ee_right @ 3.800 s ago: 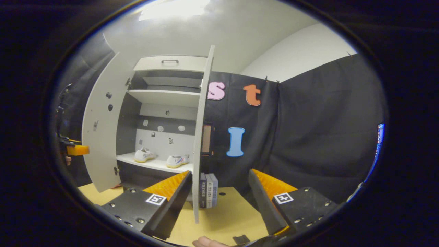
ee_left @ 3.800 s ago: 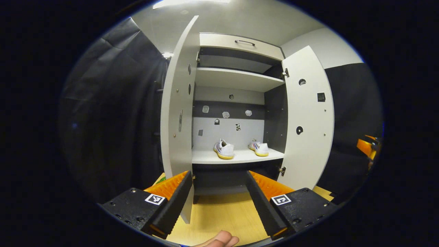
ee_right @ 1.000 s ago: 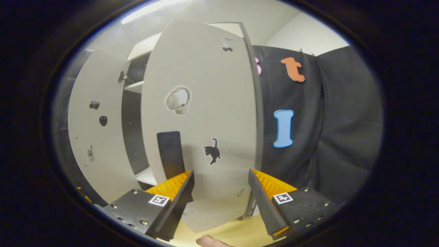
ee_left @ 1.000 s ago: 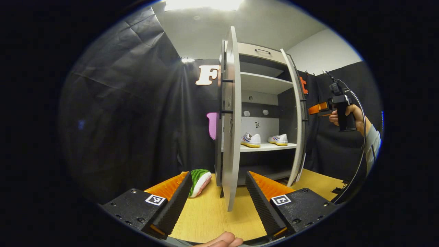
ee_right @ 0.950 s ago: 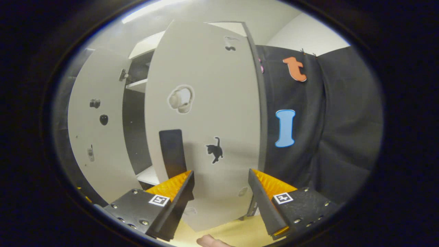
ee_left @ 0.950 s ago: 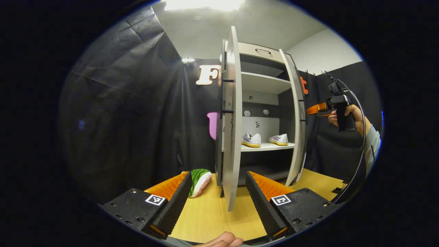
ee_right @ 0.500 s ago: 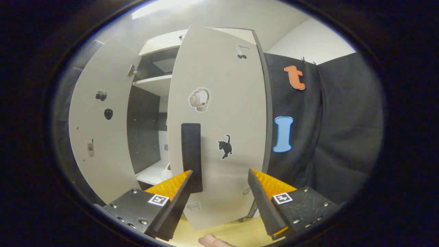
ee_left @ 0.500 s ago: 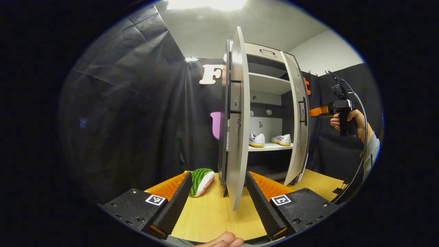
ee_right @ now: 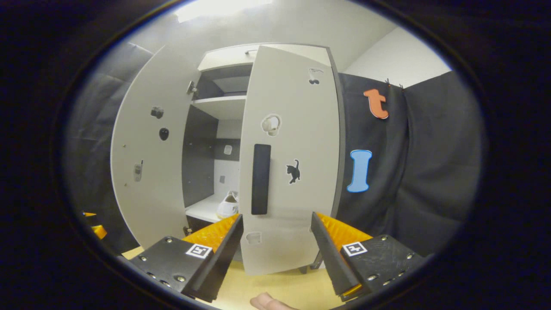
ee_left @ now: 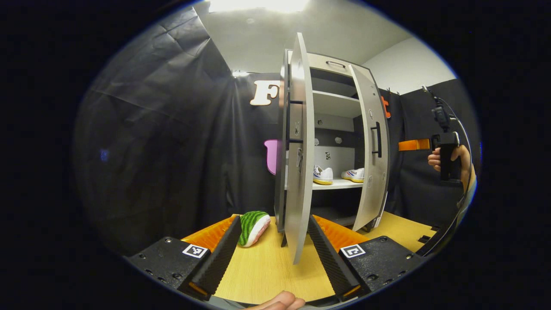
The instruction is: Grab one shoe with the right hand and put it into the shoe cabinet, grab the other shoe with the left hand and put it into the shoe cabinet; then close the right door with the right hand and the left door with the left hand.
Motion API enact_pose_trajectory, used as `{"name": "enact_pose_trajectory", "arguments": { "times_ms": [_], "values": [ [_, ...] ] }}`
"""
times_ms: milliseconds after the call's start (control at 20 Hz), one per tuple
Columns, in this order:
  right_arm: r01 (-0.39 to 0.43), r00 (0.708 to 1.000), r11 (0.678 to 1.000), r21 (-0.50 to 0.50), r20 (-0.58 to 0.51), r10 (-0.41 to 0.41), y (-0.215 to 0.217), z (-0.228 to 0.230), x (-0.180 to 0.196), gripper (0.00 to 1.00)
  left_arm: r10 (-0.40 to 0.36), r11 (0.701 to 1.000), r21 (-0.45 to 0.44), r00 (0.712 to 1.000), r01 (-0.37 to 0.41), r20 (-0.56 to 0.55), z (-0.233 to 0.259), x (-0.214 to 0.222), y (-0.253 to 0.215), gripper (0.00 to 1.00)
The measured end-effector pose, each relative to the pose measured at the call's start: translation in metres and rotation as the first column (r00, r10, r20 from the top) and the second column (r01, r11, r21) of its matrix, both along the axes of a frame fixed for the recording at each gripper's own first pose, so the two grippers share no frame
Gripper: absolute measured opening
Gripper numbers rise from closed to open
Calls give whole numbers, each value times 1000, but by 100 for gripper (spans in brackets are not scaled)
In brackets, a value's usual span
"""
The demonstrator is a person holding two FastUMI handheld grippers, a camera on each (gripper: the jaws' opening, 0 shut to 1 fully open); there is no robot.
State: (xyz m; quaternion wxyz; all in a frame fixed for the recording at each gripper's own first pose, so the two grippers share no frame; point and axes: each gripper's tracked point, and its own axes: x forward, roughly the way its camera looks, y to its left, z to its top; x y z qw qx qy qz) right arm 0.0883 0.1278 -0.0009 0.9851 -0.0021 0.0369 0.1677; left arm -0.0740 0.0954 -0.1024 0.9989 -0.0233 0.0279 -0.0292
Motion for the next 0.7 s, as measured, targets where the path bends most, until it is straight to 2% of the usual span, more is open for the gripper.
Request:
{"name": "enact_pose_trajectory", "arguments": {
  "times_ms": [150,350,400,650,700],
  "values": [
    [-12,1000,1000,1,15,12,-1,-3,-23,92,10,1000,-4,1000,-10,0,4,5,7,94],
    [-27,999,1000,2,45,27,-3,-9,-56,94,40,999,8,999,-40,14,18,21,21,96],
    [-27,999,1000,11,47,27,-3,-10,-61,98,47,999,11,999,-47,20,23,25,25,96],
    [-53,998,999,10,47,53,4,-18,-83,98,105,994,14,994,-105,26,44,60,51,93],
    [-58,997,998,11,49,57,5,-19,-87,98,115,993,12,993,-115,22,47,65,58,96]
  ]
}}
